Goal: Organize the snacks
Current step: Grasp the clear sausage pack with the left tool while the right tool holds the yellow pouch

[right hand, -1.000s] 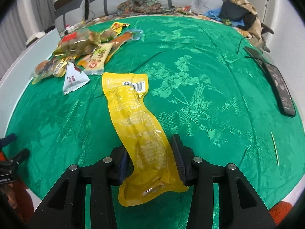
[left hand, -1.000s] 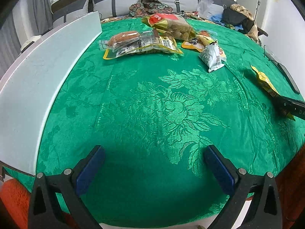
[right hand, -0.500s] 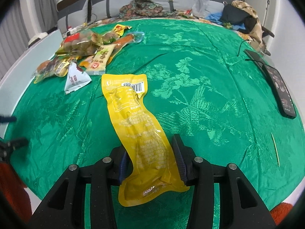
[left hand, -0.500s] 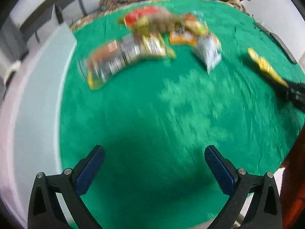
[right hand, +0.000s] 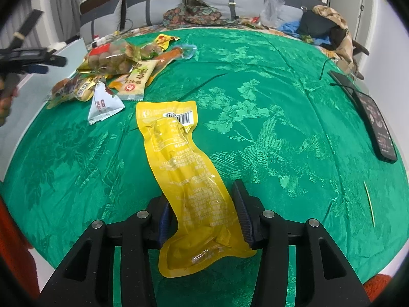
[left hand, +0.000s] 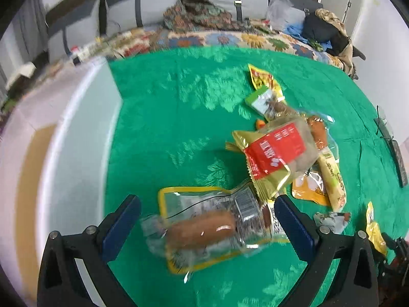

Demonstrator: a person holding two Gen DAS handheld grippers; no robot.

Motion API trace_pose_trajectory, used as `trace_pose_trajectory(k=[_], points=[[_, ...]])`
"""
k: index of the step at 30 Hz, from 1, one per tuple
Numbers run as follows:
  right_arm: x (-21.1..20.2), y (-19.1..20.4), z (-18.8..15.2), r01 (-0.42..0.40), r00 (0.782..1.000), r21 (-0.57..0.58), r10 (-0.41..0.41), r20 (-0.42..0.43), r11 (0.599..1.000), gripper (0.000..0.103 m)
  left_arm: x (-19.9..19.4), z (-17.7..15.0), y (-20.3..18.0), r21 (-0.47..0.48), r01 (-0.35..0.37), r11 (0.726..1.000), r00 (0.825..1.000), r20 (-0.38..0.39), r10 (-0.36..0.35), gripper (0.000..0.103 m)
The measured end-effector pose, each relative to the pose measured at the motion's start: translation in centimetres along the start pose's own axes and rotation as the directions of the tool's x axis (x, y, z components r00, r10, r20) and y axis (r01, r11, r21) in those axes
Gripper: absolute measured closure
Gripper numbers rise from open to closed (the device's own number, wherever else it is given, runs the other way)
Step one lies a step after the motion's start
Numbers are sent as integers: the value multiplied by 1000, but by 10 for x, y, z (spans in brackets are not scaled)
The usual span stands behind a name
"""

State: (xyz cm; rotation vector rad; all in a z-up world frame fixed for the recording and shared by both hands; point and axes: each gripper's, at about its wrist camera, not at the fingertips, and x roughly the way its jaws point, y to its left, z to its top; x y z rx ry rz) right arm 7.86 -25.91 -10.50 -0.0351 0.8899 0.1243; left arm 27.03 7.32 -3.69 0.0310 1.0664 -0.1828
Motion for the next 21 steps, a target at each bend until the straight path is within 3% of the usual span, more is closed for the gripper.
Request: trace_pose_trajectory(k=[4,7,10,12,16,19,21], points=[[0,0,0,-2,1000,-1,2,3,1000,55,22,-17,-10,75,58,996,995,-90,-51,0],[0,-1,0,-6,1000,3,6,2,1000,55,13,-34,-18,126,86,988,992,-106,-73,0],[0,-2,1,-12,1000,11,12,1,1000,54,0,-55,-24,142,172,975,976,-157,-149,0],[0,-2,1,-16,1000,16,16,-1,1000,54,-9,-71,-35,179,187,966,972,-178,-155,0],[1,-4,2,-23,1000,26,23,-4,999,54,-22,-103,-52,232,261,937,946,-253,-201,0],[0,-6,2,-32,999,37,32,-5,999,54,-30,-120,-62,256,345,903,911,-324,-257,0],[0,-7,2,-36,999,42,36,-6,999,54,-39,-126,-68,288,364,886,904,-336,-262,0]])
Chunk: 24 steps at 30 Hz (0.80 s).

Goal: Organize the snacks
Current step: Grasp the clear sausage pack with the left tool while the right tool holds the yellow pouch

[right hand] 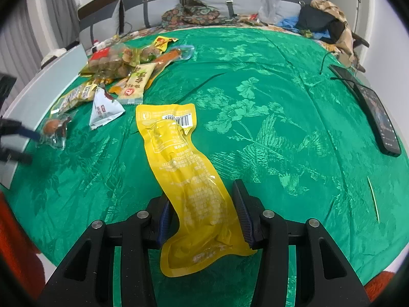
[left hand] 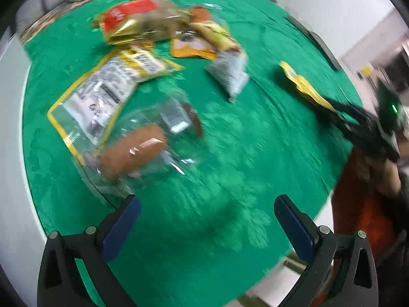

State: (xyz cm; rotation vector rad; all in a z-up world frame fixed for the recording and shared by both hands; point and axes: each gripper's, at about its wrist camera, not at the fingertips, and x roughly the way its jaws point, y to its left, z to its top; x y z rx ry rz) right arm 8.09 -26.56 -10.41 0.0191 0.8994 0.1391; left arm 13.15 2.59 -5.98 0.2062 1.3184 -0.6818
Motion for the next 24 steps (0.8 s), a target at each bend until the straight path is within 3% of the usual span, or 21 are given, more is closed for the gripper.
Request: trace_pose_trajectory(k=[6,11,14,16,21,24], points=[[0,0,0,2,1000,-1,-2,0,1000,54,-28,10,5,8,-57,998,996,71,56,0],[0,0,0,1,1000,0,-1,0,1000,54,-44,31,32,-121,-112,986,979,158,131,0],[-1,0,-1,1,1000,-1,-1,2,1000,54,-52,40,55,-221,-99,970,965,218,148,0],[-1,0,-1,3,1000,-2,-3,2,1000,54,-51,43,60,-236,-109,966,959,230,164,0],[-1,0,-1,8,1000,-9,-8,5,1000,54,-27,52,48,-116,-164,980,962,202,185,0],[-1,0,-2,11,1000,-11,-11,8,1000,54,-4,57,27,20,-215,976,962,179,208,0]])
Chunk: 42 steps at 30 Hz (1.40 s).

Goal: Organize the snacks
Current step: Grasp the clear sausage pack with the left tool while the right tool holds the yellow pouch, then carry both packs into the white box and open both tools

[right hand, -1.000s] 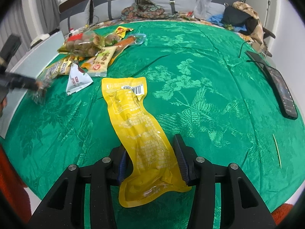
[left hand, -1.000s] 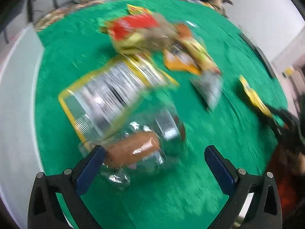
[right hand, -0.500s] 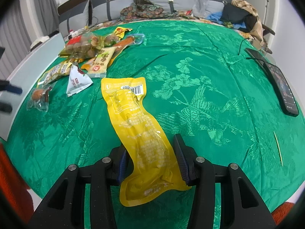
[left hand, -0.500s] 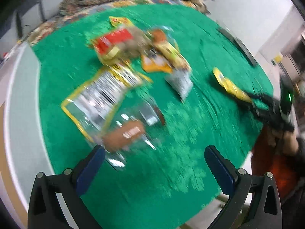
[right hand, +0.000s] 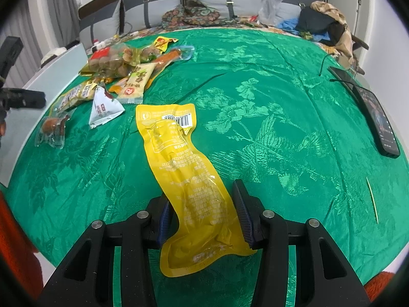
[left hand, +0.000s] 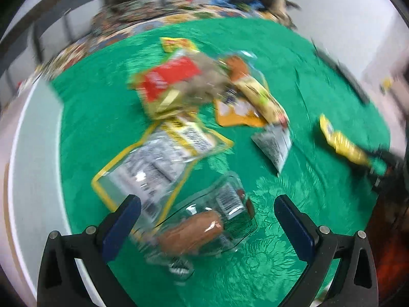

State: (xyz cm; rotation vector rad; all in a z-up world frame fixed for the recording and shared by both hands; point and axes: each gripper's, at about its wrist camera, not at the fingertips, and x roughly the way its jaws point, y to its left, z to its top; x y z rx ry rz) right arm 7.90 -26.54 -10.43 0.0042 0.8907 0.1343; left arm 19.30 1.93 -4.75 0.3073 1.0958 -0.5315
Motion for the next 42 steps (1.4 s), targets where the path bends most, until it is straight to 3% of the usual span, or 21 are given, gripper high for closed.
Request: trace_pose_trajectory(k=[2,4,6,9,11,15,17,19,21,22,23,25,28,29,31,32,35,40,42], points=[[0,1,0,5,1000,-3,-5,1,1000,54,20,-2,-13,83,-29,996,997,-70,35,0],[1,2,0,9,1000,-11,-9,2,1000,54,36,-8,-12,62,7,998,984,-177,4,1],[1,1,0,3,1000,-9,-3,1,1000,54,35,-17,-9,22,22,1000,976,-219,-16,0],[1,-2,1,-12,1000,5,12,-1,1000,55,25,-32,-3,-104,149,983,945,-277,-172,0],[1,-2,2,-14,1000,10,14,-3,1000,55,18,-40,-4,-123,181,976,935,-286,-210,0],[2,-3,3,-18,1000,19,18,-6,1000,54,8,-39,-11,-69,134,989,962,-229,-146,0],[2,-3,2,-20,1000,18,21,-6,1000,54,12,-34,-15,-37,50,998,978,-202,-56,0],[1,-1,2,-28,999,6,28,-17,1000,46,21,-31,-17,-8,-23,1000,978,-210,20,0],[2,1,4,-40,998,2,40,-50,999,34,35,-32,-21,43,-95,995,963,-250,103,1],[2,1,6,-43,997,1,43,-72,999,33,38,-34,-24,64,-108,992,958,-259,121,4],[3,2,9,-46,994,0,46,-104,999,33,33,-34,-24,55,-94,994,967,-232,105,11],[4,2,15,-65,986,-2,64,-154,998,33,27,-35,-24,22,-35,999,974,-222,39,42],[10,7,29,-50,979,-62,37,-200,997,32,17,-46,-22,9,-24,1000,980,-199,25,59],[12,10,31,-48,979,-84,30,-203,995,32,15,-49,-20,-9,-26,1000,982,-188,24,59],[17,15,37,-82,970,-116,52,-236,990,50,8,-57,-12,-89,-6,996,988,-152,-7,60],[17,13,39,-84,967,-100,57,-248,991,52,2,-63,-7,-136,16,991,992,-125,-33,61],[4,-4,43,-168,950,65,179,-257,984,60,-26,-79,9,-298,121,947,992,10,-124,61],[-22,-28,35,-333,900,349,406,-160,876,60,-78,-83,23,-432,255,865,962,202,-182,60],[-28,-22,39,-377,879,391,457,-133,840,60,-109,-86,34,-459,294,839,944,278,-178,60]])
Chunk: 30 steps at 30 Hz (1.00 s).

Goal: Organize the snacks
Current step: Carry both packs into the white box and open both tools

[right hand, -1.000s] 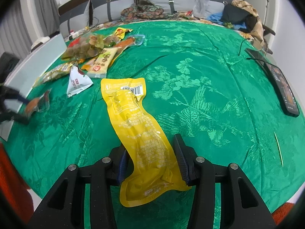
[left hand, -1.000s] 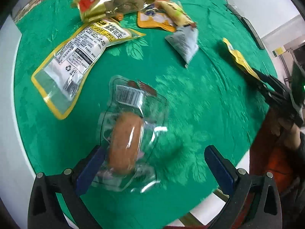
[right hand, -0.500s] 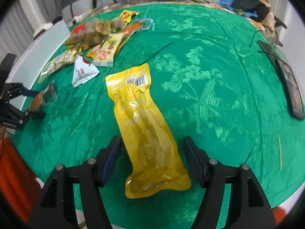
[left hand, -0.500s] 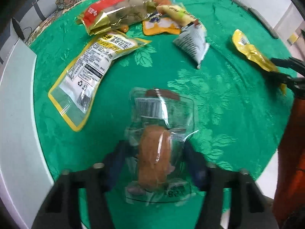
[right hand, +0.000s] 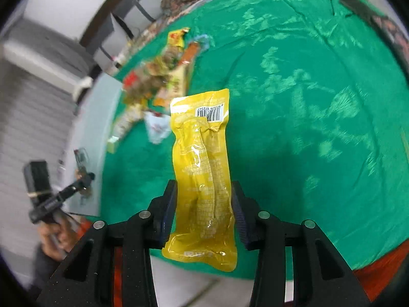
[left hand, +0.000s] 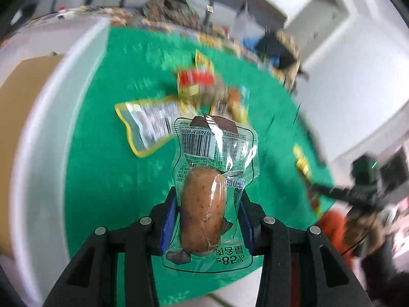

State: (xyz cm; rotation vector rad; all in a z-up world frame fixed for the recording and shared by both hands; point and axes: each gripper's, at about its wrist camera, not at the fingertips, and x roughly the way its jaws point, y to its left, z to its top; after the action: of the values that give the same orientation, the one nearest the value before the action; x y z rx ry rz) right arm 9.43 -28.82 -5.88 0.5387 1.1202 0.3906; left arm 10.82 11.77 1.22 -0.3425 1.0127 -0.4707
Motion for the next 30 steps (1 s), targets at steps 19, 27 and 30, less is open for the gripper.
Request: trace_pose_trajectory(k=[19,27,30], points=[[149,386,41,-358,934,-338,336,-122,870,36,-150,-15,200,-316,-567,761,795,30,605,24],[127,256,26,110,988,-525,-36,148,844,36,-138,-11,153,-257,-556,790,752,248,610,24],[131,162,11,407,913,-539,-313,261,737,37,-106,-2,132,-151,-558,816,765,287,577,19]])
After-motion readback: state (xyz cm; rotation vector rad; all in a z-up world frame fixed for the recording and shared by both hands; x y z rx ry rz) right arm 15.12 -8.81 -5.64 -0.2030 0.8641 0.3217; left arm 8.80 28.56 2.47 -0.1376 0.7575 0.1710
